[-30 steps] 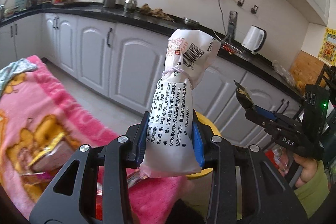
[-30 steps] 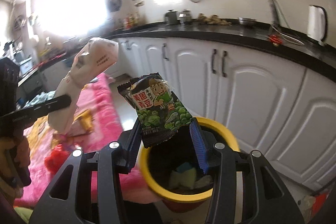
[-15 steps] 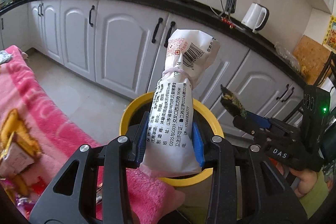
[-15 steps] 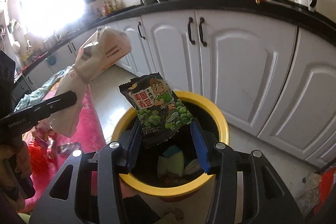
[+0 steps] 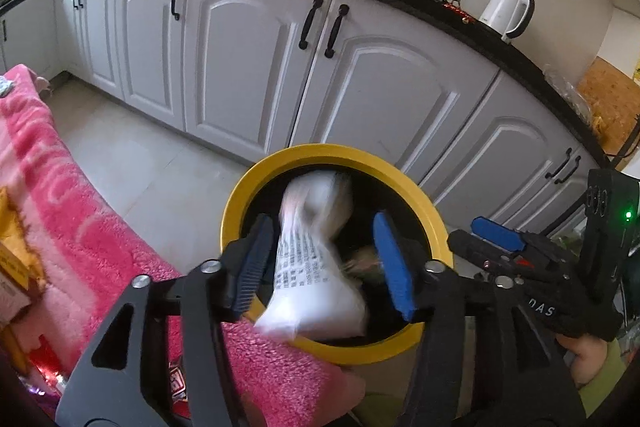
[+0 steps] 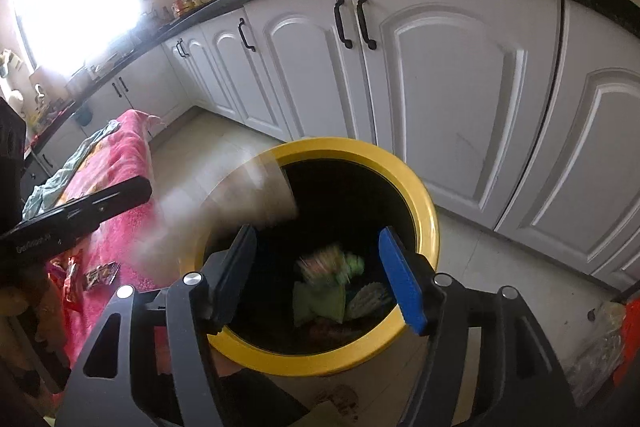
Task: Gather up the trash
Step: 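Open both tools above the bin to drop the snack bag and plastic bag, then move both open tools back over the remaining trash on the blanket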
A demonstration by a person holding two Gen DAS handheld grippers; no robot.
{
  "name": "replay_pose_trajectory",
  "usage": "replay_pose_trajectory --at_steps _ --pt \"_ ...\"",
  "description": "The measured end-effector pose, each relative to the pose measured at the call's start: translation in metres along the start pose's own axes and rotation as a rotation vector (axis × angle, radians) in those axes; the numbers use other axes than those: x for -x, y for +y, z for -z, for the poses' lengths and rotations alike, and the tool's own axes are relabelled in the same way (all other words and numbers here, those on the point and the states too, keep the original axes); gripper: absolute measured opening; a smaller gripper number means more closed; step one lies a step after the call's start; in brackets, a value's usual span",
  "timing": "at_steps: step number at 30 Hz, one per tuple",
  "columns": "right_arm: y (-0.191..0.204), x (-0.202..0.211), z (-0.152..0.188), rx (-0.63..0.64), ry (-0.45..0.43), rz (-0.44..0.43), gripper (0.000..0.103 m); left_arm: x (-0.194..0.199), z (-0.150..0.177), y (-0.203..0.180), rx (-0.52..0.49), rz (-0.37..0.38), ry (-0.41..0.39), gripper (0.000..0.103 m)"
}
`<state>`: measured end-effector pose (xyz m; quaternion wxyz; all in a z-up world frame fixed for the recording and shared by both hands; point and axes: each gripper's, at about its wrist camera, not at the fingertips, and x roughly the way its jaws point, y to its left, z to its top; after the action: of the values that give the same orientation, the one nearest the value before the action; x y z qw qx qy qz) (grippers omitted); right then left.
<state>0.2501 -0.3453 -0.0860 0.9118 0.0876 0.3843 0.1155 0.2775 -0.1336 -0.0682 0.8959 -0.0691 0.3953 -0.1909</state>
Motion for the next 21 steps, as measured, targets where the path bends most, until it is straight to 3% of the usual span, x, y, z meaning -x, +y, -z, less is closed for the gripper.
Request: replay_pose_trajectory --at_steps 9,14,21 --pt "0.002 0.013 -0.007 -0.011 -0.033 -0.004 0.07 0.026 -0.001 0.011 0.029 -0.022 -0.045 0.071" --pt "0.008 0.026 -0.013 -0.004 -0.066 -0.013 0.074 0.046 -0.003 0.017 0.056 -0.036 -0.08 0.088" --pt "0.024 0.049 -0.023 0.015 -0.12 -0.039 0.079 0.085 -0.005 0.025 0.067 -0.049 -0.143 0.092"
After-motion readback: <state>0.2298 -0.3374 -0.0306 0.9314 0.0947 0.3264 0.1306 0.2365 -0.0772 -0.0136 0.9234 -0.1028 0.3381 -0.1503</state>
